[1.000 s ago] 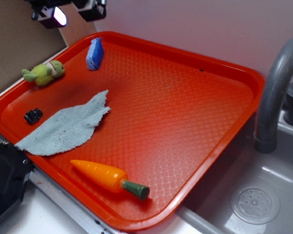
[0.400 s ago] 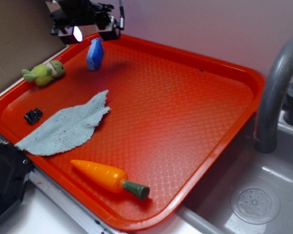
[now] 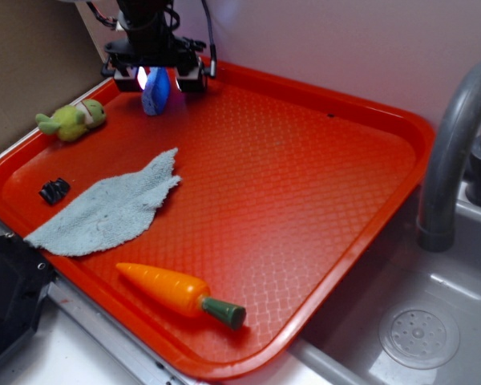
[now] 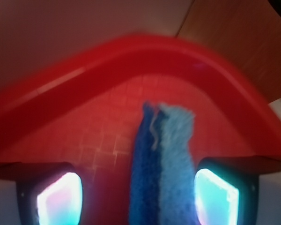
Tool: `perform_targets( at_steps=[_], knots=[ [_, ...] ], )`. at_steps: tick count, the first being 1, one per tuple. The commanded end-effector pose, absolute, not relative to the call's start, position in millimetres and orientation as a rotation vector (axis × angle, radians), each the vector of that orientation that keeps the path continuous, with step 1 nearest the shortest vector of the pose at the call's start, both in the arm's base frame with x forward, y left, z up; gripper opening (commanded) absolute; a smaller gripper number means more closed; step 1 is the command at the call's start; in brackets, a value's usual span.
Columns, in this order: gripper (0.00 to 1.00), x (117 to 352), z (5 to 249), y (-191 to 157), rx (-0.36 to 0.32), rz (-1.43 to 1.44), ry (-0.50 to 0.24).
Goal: Grab the blue sponge.
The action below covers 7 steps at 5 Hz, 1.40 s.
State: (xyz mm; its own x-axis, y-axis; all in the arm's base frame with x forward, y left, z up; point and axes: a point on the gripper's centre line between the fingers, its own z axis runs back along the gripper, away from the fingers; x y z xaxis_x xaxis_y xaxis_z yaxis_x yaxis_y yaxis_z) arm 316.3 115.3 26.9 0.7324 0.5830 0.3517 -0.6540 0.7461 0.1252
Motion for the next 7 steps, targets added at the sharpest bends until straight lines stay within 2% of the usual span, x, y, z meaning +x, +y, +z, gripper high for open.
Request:
perform_targets(
  at_steps=[1, 2, 3, 4, 5, 6, 7],
  knots=[
    [0.0, 311, 39, 116, 0.246, 0.62, -0.331],
    [0.0, 307, 52, 117, 0.267, 0.574, -0.319],
    [0.0, 308, 84, 108, 0.275, 0.517, -0.328],
    [0.0, 302, 132, 84, 0.25, 0.473, -0.319],
    [0.0, 284, 173, 47, 0.163, 0.325, -0.308],
    [0.0, 256, 213, 10, -0.011, 0.163, -0.282],
    [0.0, 241, 237, 1, -0.093, 0.051, -0.284]
  ],
)
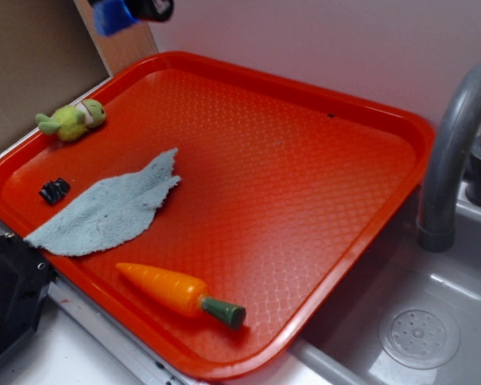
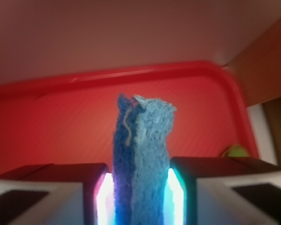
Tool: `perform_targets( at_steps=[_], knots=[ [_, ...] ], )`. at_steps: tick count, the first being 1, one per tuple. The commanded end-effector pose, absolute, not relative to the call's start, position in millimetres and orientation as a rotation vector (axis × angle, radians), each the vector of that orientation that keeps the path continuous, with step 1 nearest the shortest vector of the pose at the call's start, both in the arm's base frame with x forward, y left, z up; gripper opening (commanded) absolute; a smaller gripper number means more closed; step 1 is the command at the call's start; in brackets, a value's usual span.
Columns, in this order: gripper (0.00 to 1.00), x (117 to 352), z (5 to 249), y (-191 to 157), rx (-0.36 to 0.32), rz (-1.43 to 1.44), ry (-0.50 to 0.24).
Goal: Grab the blue sponge.
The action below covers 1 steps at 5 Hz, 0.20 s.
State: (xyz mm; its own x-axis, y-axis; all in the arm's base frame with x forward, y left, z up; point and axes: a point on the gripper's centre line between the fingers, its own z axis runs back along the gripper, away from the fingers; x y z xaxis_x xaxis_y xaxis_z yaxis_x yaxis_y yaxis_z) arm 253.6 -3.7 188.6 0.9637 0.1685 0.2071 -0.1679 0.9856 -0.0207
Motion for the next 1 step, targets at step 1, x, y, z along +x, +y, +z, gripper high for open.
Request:
perform_targets(
  at_steps=[1],
  knots=[
    [0.0, 238.4, 236.8, 0.4, -0.171, -0.014, -0.216]
  ],
)
